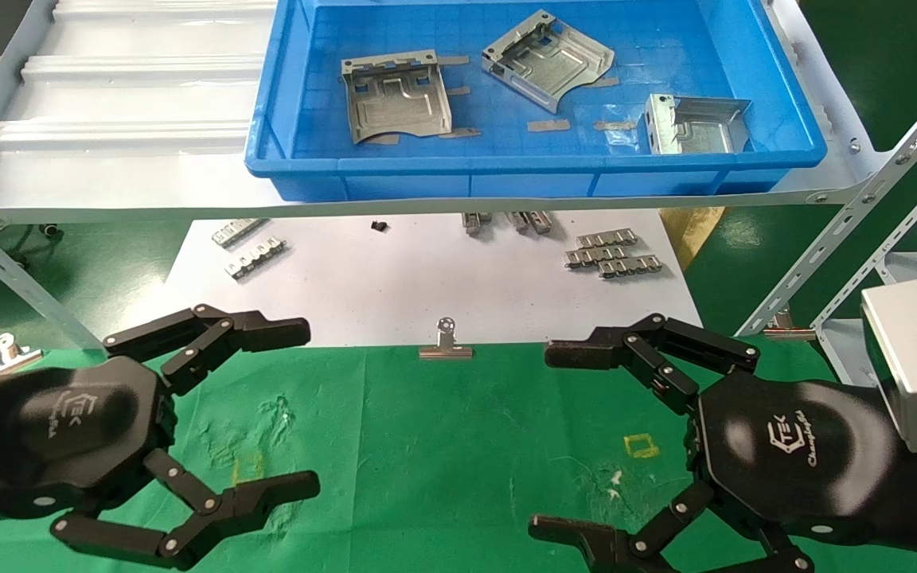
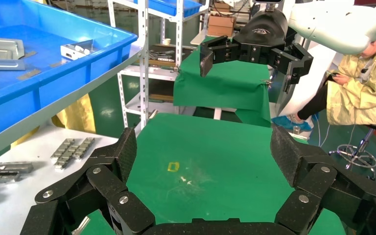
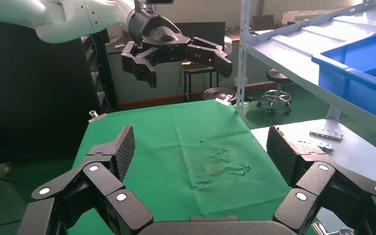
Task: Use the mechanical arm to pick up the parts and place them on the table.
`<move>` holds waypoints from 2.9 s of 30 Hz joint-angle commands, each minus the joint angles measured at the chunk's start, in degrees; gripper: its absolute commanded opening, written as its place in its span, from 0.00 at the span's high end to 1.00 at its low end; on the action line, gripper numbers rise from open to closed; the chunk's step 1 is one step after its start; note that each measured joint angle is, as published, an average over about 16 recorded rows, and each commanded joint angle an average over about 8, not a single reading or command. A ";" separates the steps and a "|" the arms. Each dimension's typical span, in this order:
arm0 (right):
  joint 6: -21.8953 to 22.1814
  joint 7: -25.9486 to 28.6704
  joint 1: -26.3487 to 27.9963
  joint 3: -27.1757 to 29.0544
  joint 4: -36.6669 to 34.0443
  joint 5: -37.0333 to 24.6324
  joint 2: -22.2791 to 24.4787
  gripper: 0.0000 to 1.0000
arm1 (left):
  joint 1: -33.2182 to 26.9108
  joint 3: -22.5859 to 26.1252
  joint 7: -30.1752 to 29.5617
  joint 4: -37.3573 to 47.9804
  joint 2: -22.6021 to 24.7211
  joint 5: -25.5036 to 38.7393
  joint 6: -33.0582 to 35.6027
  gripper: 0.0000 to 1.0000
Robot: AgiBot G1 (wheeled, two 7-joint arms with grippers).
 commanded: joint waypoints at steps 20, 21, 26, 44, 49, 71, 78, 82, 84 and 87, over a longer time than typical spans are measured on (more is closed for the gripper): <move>0.00 0.00 0.00 0.00 0.00 0.00 0.00 0.00 | 0.00 0.00 0.00 0.00 0.00 0.00 0.00 1.00; 0.00 0.00 0.00 0.00 0.00 0.00 0.00 0.00 | 0.00 0.00 0.00 0.00 0.00 0.00 0.00 1.00; 0.00 0.00 0.00 0.00 0.00 0.00 0.00 0.00 | 0.00 0.00 0.00 0.00 0.00 0.00 0.00 1.00; 0.01 0.00 0.00 0.01 0.02 0.00 0.01 0.00 | 0.00 0.00 0.00 0.00 0.00 0.00 0.00 1.00; 0.82 -0.19 1.01 0.15 0.00 -0.58 -0.24 0.00 | 0.00 0.00 0.00 0.00 0.00 0.00 0.00 1.00; 24.03 -2.69 40.84 -12.55 -41.73 -30.91 -28.29 0.00 | 0.00 0.00 0.00 0.00 0.00 0.00 0.00 1.00; 33.87 -6.44 48.05 -15.75 -58.63 -37.10 -37.58 0.12 | 0.00 0.00 0.00 0.00 0.00 0.00 0.00 1.00; 40.29 -7.64 49.83 -17.07 -64.03 -39.40 -41.14 0.62 | 0.00 0.00 0.00 0.00 0.00 0.00 0.00 1.00; 42.35 -7.82 50.22 -17.60 -65.23 -40.02 -42.13 0.86 | 0.00 0.00 0.00 0.00 0.00 0.00 0.00 1.00; 43.56 -7.61 50.36 -18.33 -65.60 -40.37 -42.76 1.00 | 0.00 0.00 0.00 0.00 0.00 0.00 0.00 1.00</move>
